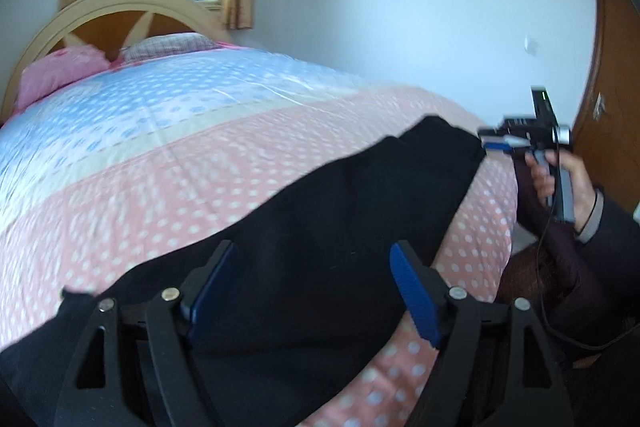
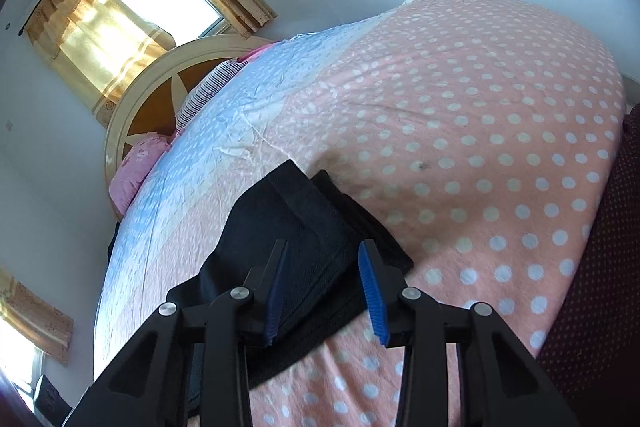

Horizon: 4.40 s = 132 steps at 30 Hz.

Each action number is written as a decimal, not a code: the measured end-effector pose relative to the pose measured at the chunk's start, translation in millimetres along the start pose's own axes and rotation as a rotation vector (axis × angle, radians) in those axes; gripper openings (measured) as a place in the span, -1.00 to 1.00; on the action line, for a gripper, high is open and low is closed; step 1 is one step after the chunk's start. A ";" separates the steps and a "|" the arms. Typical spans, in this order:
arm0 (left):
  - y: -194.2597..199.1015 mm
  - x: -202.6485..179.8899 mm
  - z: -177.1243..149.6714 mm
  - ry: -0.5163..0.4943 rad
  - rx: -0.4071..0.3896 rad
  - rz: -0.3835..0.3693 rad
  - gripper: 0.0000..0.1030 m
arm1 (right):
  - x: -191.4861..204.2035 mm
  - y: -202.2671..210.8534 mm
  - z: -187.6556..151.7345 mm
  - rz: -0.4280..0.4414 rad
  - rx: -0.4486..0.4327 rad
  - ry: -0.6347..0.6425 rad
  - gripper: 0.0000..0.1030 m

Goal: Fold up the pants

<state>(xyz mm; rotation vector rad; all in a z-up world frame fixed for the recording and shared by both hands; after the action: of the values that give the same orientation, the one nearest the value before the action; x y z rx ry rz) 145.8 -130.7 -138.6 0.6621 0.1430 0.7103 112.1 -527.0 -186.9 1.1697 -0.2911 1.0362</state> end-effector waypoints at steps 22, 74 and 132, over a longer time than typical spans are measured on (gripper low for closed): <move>-70.5 -30.5 -6.6 -0.002 0.181 -0.024 0.58 | 13.1 25.4 17.3 0.068 -0.080 0.048 -0.89; -73.3 -35.9 -15.5 -0.035 0.163 -0.030 0.82 | 86.4 11.6 -51.1 0.032 -0.092 0.728 -0.92; -49.6 29.8 -36.1 0.127 0.183 0.144 0.85 | 109.4 -45.6 -152.4 -0.039 0.232 0.689 -0.08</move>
<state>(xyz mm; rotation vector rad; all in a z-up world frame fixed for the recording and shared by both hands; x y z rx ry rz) 183.9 -121.0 -194.3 0.8074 0.2821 0.8854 159.8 -340.7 -204.5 0.9464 0.4017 1.3944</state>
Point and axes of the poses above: each gripper's, at about its wrist camera, not at the fingertips, and y roughly against the way its jaws point, x to its left, z to its top, the point moved 9 cm from there along -y, roughly the way its jaws point, and after that the axes turned 14 degrees about -y, right-handed, at the moved point
